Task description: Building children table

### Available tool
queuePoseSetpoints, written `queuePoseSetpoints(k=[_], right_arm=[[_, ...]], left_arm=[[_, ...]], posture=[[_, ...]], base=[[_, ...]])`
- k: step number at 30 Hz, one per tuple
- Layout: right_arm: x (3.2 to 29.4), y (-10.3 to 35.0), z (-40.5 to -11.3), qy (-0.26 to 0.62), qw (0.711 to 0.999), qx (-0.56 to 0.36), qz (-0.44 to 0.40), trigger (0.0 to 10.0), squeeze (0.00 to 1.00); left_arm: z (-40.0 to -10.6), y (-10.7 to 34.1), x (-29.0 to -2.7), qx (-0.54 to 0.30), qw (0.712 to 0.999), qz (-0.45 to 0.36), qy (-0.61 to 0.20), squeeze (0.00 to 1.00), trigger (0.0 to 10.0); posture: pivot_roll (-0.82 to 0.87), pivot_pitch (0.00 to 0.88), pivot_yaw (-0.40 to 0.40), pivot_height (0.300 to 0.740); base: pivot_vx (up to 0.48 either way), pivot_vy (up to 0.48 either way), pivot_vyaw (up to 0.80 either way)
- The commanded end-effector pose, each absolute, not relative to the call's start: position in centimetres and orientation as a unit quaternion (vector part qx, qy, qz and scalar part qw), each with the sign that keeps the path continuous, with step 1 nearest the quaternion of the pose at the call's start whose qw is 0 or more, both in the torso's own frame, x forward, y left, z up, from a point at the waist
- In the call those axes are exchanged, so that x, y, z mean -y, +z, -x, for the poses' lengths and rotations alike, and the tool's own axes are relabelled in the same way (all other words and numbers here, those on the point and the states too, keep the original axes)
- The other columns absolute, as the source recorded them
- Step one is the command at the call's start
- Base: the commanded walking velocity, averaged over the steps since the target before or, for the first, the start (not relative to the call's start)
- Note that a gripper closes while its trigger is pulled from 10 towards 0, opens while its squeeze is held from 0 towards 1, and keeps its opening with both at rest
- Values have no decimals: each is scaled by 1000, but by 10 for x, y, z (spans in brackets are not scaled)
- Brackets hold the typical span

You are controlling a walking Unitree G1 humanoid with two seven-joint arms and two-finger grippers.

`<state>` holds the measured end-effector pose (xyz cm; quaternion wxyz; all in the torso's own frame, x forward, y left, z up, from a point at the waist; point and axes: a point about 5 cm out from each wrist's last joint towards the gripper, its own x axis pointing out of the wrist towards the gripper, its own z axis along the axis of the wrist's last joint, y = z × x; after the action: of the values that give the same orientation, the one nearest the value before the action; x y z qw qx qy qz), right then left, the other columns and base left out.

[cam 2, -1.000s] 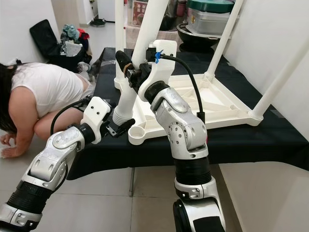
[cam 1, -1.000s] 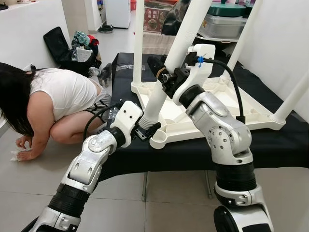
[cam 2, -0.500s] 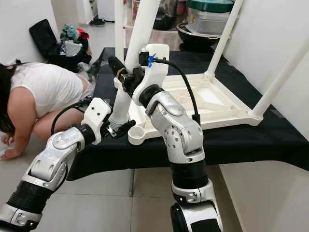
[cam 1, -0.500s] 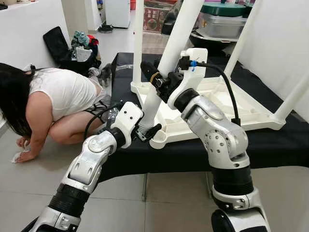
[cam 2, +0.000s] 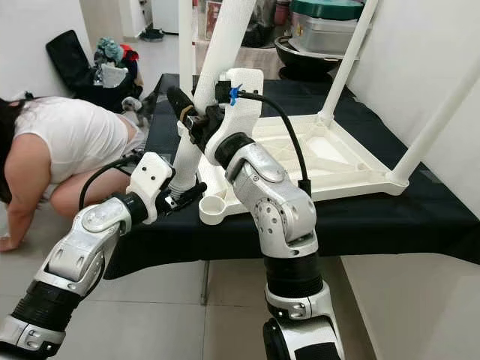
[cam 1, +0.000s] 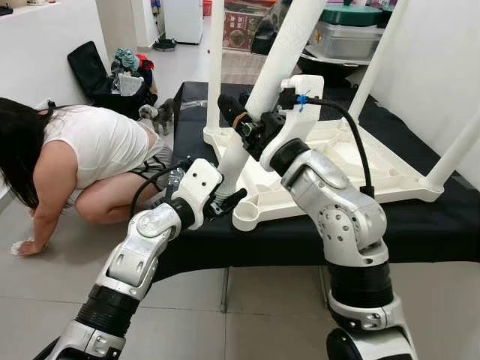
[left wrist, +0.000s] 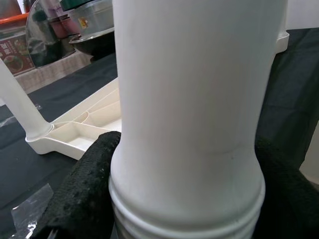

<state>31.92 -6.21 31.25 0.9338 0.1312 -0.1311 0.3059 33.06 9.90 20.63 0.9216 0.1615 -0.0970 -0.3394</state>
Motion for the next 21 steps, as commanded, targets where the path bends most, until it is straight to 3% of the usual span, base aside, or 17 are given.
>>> queuePoseSetpoints(k=[1,2,4,5,8,9,10,11,13,14,21], right_arm=[[60,310,-318,306,935,124,-131,3686,0],[60,310,-319,304,936,123,-130,6431,0],[60,309,-319,302,936,123,-129,6431,0],[59,309,-319,303,936,122,-130,10000,0],[59,309,-319,304,936,122,-131,10000,0],[59,310,-319,303,936,123,-132,10000,1000],[59,310,-320,302,936,125,-132,10000,1000],[59,310,-320,301,936,126,-132,10000,796],[58,311,-320,300,937,126,-132,10000,796],[58,311,-320,298,937,126,-134,10000,0],[56,313,-320,298,936,127,-136,10000,0]], left_arm=[[-331,209,-96,106,919,-174,-338,0,10000],[-331,209,-96,108,919,-178,-336,0,10000],[-331,209,-96,109,919,-181,-334,0,10000],[-332,209,-96,110,918,-182,-333,0,10000],[-332,209,-96,110,918,-184,-333,0,10000],[-333,210,-97,111,919,-184,-332,0,10000],[-333,210,-97,113,919,-186,-329,0,10000],[-334,210,-98,114,919,-188,-327,0,10000],[-334,211,-98,115,919,-190,-325,0,10000],[-334,211,-99,116,919,-191,-324,0,10000],[-335,212,-100,121,919,-198,-319,0,10000]], posture=[[107,45,-107,740],[108,46,-108,740],[108,46,-108,740],[109,43,-106,740],[109,44,-106,740],[108,45,-107,740],[108,44,-106,740],[109,44,-106,740],[109,44,-107,740],[108,46,-104,740],[108,47,-105,740]], base=[[0,0,0],[0,0,0],[0,0,0],[0,0,0],[0,0,0],[0,0,0],[0,0,0],[0,0,0],[0,0,0],[0,0,0],[0,0,0]])
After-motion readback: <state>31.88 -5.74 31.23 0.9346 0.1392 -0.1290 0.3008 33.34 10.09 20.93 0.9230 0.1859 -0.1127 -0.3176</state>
